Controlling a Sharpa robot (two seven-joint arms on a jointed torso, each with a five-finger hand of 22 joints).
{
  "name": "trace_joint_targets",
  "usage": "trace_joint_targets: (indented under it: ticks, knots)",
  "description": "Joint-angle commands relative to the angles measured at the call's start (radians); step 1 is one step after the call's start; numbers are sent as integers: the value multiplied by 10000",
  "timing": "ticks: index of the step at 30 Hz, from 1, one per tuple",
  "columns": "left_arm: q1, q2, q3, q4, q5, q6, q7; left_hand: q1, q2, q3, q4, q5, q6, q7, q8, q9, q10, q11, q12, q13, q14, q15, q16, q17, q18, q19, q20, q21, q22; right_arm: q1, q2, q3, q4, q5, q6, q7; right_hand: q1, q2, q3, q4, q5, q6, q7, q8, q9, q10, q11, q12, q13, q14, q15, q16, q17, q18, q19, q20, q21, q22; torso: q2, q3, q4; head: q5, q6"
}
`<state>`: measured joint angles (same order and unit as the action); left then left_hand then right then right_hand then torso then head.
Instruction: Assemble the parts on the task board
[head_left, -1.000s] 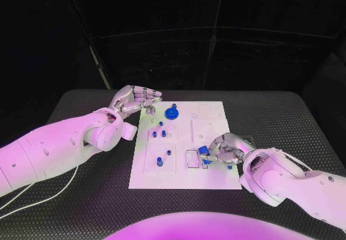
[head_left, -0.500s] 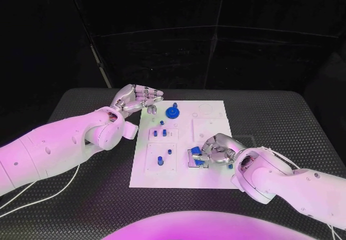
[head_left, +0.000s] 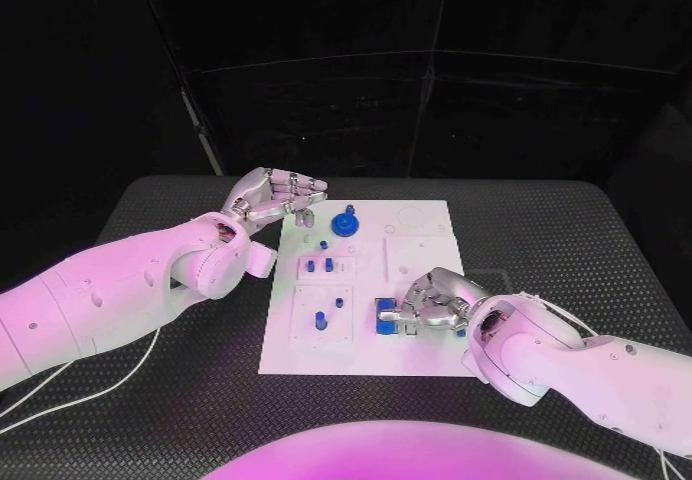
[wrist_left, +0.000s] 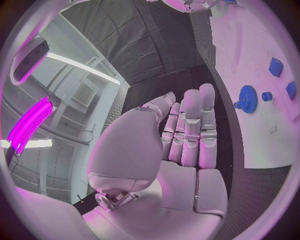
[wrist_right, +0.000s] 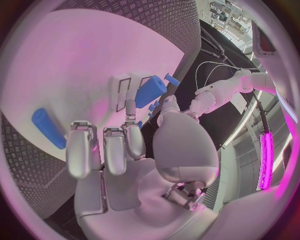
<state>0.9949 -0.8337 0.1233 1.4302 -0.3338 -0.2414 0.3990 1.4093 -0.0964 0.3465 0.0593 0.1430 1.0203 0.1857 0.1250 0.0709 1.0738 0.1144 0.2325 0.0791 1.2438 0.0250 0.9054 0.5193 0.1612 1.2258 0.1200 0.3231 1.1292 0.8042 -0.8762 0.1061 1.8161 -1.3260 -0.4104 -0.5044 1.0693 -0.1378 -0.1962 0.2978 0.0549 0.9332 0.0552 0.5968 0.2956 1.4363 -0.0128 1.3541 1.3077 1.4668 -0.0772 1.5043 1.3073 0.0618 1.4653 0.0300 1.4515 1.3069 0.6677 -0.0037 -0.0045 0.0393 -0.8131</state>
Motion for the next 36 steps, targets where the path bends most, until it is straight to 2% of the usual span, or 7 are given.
trace_joint_targets:
  ticks: [1, 7, 11, 14, 18, 24, 36]
  knots:
    - [14, 13, 8, 16, 33, 93, 22, -115, 12, -9, 45, -3, -77, 15, 49, 11, -42, -5, 49, -4, -85, 6, -63, -15, 194, -65, 38, -60, -11, 13, 11, 3, 3, -169, -86, -103, -202, -256, 18, 3, -46, -72, 1, 38, 10, 14, -70, -76, 101, 736, -91, -21, 1056, -102, 135, -90, -12, -24, 2, -5, -2, -10, 4]
    - [14, 2, 8, 17, 33, 67, 35, -115, 12, -9, 45, -3, -77, 15, 49, 11, -42, -5, 49, -4, -85, 6, -63, -15, 194, -65, 38, -60, -11, 14, 15, 3, 2, -188, -187, -39, -370, -369, 0, 8, -44, -99, 3, 43, 9, 0, -69, -102, 87, 732, -94, -29, 1044, -99, 128, -96, -25, -43, 11, -5, 0, -23, -3]
    - [14, -8, 8, 23, 33, 75, 26, -115, 12, -9, 45, -3, -77, 15, 49, 11, -42, -5, 49, -4, -85, 6, -63, -15, 194, -65, 38, -60, -11, 14, 3, 3, 43, -191, -156, 99, -50, 19, 299, -37, 15, -73, -3, 88, 18, 31, -74, -77, 133, 744, -90, -10, 1096, -110, 148, -91, -2, 15, 15, -2, -1, -16, -41]
    - [14, -12, 8, 21, 33, 74, 24, -115, 12, -9, 45, -3, -77, 15, 49, 11, -42, -5, 49, -4, -85, 6, -63, -15, 194, -65, 38, -60, -11, 14, -8, 3, 69, -222, -113, 209, 689, 287, 522, -203, 46, 5, -31, 176, 40, 60, -95, -60, 174, 753, -104, 6, 1137, -116, 164, -97, 16, 62, 14, -4, -6, -24, -38]
    - [14, -5, 8, 16, 33, 82, 24, -115, 12, -9, 45, -3, -77, 15, 49, 11, -42, -5, 49, -4, -85, 6, -63, -15, 194, -65, 38, -60, -11, 13, -7, 3, 80, -489, -109, 237, 1916, 595, 781, -893, 210, 153, -90, 372, 109, 89, -150, -53, 214, 762, -154, 22, 1185, -121, 174, -137, 26, 97, 4, -4, 0, -25, -68]
    - [14, 0, 8, 14, 33, 85, 26, -115, 12, -9, 45, -3, -77, 15, 49, 11, -42, -5, 49, -4, -85, 6, -63, -15, 194, -65, 38, -60, -11, 13, 28, 4, 54, -817, -366, 97, 2480, 885, 967, -1361, 185, 259, -141, 518, 155, 105, -193, -71, 226, 770, -188, 38, 1236, -123, 180, -170, 24, 108, 5, -3, 6, -41, -87]
    - [14, -19, 8, 18, 33, 77, 26, -115, 12, -9, 45, -3, -77, 15, 49, 11, -42, -5, 49, -4, -85, 6, -63, -15, 194, -65, 38, -60, -11, 12, 14, 4, 83, -971, -537, 163, 2683, 866, 997, -1643, 216, 287, -173, 567, 158, 131, -224, -56, 265, 778, -212, 57, 1284, -129, 194, -196, 32, 137, 3, -3, -5, -40, -138]
